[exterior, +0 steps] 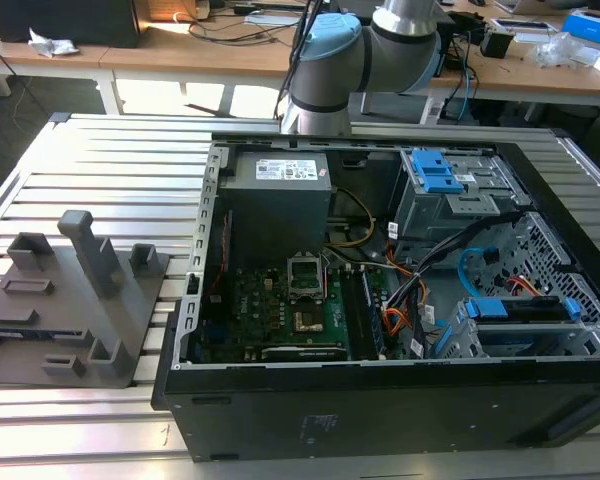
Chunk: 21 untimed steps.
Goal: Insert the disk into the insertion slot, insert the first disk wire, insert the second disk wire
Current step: 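Insert the first disk wire, then insert the second disk wire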
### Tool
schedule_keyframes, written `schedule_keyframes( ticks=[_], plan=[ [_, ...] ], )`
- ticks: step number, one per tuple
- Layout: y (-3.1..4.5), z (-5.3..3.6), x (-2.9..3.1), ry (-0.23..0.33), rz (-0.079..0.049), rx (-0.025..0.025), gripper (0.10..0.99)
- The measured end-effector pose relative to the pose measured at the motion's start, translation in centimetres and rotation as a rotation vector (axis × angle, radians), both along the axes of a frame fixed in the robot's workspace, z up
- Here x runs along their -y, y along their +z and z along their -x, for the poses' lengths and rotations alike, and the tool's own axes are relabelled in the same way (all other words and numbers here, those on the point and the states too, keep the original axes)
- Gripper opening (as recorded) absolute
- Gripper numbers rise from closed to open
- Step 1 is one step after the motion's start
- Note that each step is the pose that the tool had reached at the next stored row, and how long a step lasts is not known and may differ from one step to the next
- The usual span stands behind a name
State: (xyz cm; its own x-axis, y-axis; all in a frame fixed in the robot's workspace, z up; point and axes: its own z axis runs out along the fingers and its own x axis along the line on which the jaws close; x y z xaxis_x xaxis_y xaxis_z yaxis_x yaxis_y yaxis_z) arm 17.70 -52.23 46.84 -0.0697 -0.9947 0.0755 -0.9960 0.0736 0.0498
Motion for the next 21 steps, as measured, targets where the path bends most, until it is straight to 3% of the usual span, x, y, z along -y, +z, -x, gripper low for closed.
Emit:
schedule_keyframes(
  ticks=[15, 17, 21],
  plan=[
    [0.12, 0.0, 0.0, 0.0, 0.0, 0.0, 0.106],
    [0.09, 0.57, 0.0, 0.0, 0.0, 0.0, 0.106],
    [0.05, 2.67, 0.0, 0.0, -0.001, 0.0, 0.106]
  ],
)
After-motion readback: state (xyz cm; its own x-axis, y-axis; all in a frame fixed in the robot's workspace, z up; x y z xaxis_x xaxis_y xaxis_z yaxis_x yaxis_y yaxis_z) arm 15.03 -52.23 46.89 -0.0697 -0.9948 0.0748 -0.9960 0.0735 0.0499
